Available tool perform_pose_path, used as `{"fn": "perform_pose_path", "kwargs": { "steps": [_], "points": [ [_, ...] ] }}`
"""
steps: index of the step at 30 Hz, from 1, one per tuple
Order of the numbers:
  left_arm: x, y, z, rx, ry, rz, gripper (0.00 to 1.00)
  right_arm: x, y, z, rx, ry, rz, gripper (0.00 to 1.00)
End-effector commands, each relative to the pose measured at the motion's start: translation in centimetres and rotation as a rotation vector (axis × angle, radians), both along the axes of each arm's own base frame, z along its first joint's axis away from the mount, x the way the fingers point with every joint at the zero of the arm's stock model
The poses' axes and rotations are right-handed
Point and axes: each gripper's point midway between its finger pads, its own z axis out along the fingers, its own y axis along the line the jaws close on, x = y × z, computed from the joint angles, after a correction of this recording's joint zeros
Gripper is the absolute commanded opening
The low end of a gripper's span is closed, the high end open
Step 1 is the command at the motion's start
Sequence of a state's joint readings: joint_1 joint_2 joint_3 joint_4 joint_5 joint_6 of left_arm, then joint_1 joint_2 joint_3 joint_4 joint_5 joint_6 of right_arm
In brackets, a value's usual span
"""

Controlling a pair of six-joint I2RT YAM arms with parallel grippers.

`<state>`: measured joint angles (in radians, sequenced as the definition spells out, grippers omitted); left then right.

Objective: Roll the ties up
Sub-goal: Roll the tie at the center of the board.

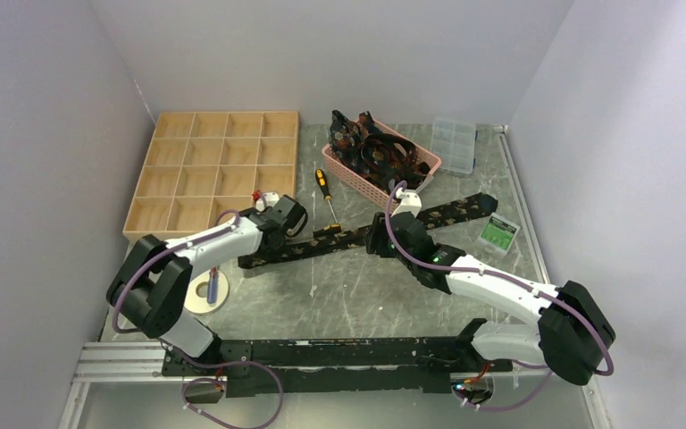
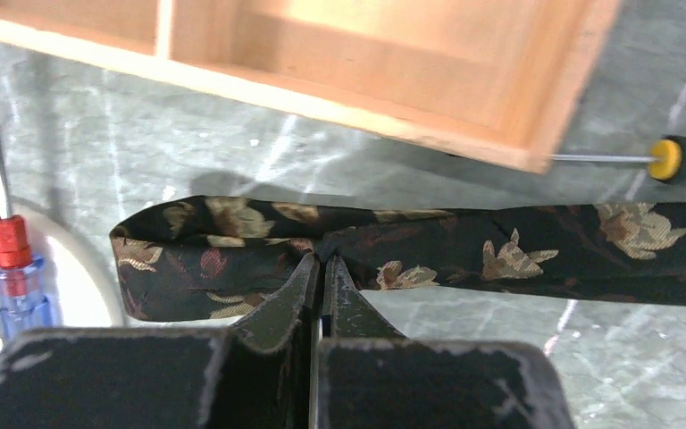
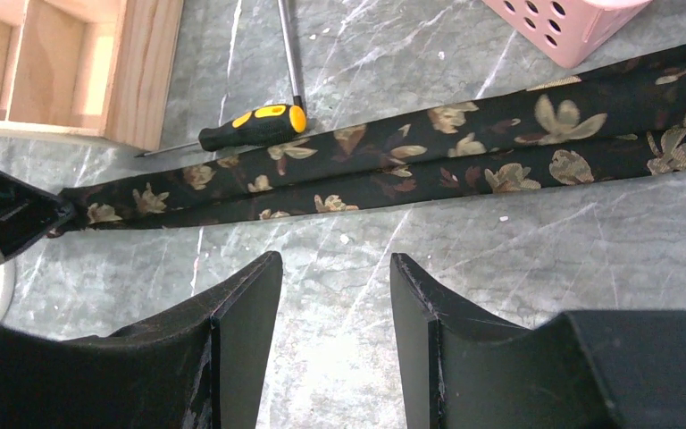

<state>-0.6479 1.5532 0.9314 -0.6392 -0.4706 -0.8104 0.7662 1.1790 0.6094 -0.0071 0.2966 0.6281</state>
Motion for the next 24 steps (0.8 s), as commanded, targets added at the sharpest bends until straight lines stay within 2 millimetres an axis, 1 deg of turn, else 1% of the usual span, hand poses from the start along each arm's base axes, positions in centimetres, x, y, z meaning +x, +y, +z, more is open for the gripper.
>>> {"fn": "perform_pose_path", "kwargs": {
  "steps": [1, 4, 5, 6, 7, 9, 10, 13, 15, 18, 20, 22, 24],
  "points": [
    [-0.4, 2.4, 0.0, 0.006, -0.009, 0.068, 0.03, 0.3, -0.5, -0.2, -0.015, -0.011, -0.022, 0.52],
    [-0.6, 2.8, -0.3, -0.012, -0.013, 0.071, 0.03, 0.4, -0.8, -0.2, -0.022, -0.017, -0.034, 0.53],
    [-0.6, 2.8, -0.4, -0.017, -0.013, 0.070, 0.06, 0.5, -0.9, -0.3, -0.027, -0.018, -0.039, 0.52],
    [-0.7, 2.8, -0.5, -0.022, -0.014, 0.069, 0.11, 0.5, -0.9, -0.3, -0.028, -0.020, -0.044, 0.53],
    [-0.7, 2.7, -0.5, -0.027, -0.014, 0.066, 0.19, 0.7, -1.0, -0.2, -0.030, -0.021, -0.050, 0.53],
    [-0.7, 2.3, -0.3, -0.056, -0.020, 0.055, 0.45, 0.7, -1.7, -0.7, -0.057, -0.001, -0.080, 0.54],
    [-0.6, 2.0, 0.3, -0.078, -0.036, 0.044, 0.56, 0.9, -2.1, -0.9, -0.066, 0.005, -0.102, 0.54],
    [-0.4, 0.9, 2.1, -0.153, -0.085, -0.002, 0.75, 2.1, -4.5, -1.1, -0.056, 0.028, -0.216, 0.55],
    [-0.3, 0.1, 3.6, -0.215, -0.126, -0.038, 0.78, 3.3, -6.8, -1.4, -0.014, 0.056, -0.317, 0.56],
    [-0.2, -1.1, 5.7, -0.298, -0.192, -0.100, 0.78, 5.0, -10.8, -2.2, 0.041, 0.085, -0.465, 0.58],
    [-0.1, -0.9, 6.3, -0.307, -0.228, -0.104, 0.79, 6.4, -13.1, -2.2, 0.044, 0.068, -0.548, 0.59],
    [0.1, -0.3, 6.4, -0.284, -0.247, -0.083, 0.80, 8.1, -15.8, -2.2, -0.013, 0.056, -0.641, 0.59],
    [0.2, 0.6, 6.1, -0.251, -0.246, -0.034, 0.80, 9.6, -17.9, -2.6, -0.075, 0.074, -0.708, 0.59]
  ]
}}
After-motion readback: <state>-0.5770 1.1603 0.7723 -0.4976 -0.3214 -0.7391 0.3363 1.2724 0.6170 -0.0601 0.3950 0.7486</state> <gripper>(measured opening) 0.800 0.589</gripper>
